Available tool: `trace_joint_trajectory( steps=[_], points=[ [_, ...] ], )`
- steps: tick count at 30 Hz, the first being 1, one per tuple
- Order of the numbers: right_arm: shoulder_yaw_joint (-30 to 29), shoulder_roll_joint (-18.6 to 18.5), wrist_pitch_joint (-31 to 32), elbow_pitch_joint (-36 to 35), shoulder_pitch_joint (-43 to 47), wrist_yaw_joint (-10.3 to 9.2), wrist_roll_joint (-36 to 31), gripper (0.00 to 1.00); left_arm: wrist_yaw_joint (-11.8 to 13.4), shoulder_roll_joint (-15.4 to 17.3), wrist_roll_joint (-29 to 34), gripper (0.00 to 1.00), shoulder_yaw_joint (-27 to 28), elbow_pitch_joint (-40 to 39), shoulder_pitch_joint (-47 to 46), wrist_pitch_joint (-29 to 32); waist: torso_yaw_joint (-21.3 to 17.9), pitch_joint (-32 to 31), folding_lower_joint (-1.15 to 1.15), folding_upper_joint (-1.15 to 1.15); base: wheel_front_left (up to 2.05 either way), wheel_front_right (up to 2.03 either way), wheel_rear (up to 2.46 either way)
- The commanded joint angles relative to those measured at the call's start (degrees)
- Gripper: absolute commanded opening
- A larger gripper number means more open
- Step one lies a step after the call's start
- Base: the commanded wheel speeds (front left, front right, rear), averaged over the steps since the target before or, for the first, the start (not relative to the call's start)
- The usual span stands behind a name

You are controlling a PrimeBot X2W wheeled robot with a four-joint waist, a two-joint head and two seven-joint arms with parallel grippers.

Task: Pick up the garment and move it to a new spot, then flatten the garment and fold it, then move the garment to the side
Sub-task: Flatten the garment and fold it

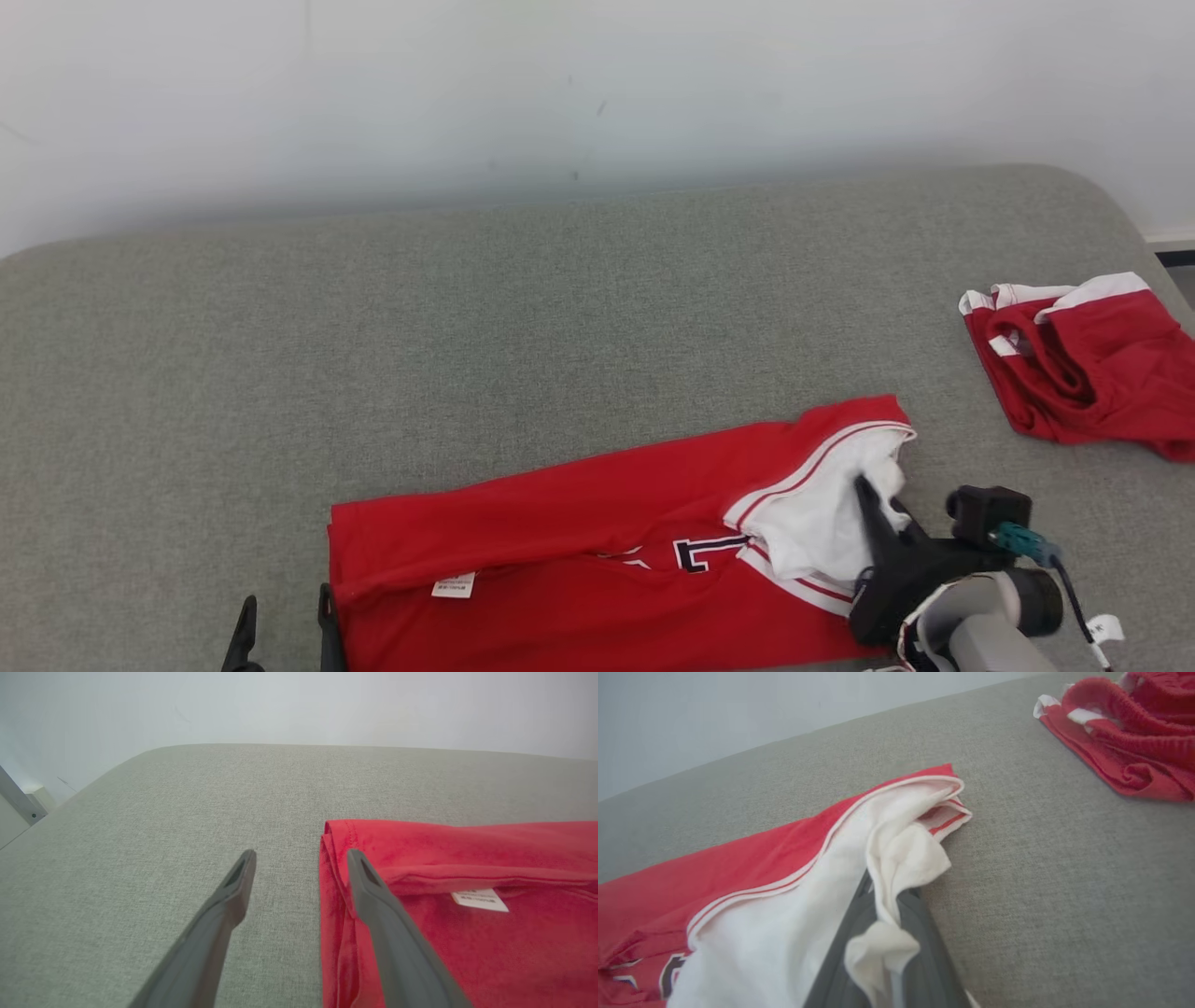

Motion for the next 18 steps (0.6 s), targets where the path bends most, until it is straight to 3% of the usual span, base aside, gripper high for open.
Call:
trace_joint_trajectory(
  steps=[1, 8, 18],
  points=[
    [1.65, 0.24, 0.35, -2.15, 1.21, -0.18, 0.56, 0.0, -0.01, -0.07, -0.79, 1.0, 0.03, 0.21, 0.3, -0.16, -0.26, -0.28, 0.0, 0.0, 0.0, 0.0, 0.0],
    [6.94, 0.22, 3.05, -10.63, 3.18, -0.17, 1.35, 0.0, -0.16, -0.07, -1.17, 1.0, -0.14, 0.41, 1.08, -0.16, -0.28, -1.1, 0.0, 0.0, 0.0, 0.0, 0.0],
    [19.45, 1.07, 12.19, -23.28, 7.56, -0.17, 4.32, 0.0, -0.73, -0.07, -1.66, 1.0, -1.61, 0.63, 1.38, -0.16, 2.22, -2.02, 0.0, 0.0, 0.0, 0.0, 0.0]
  ],
)
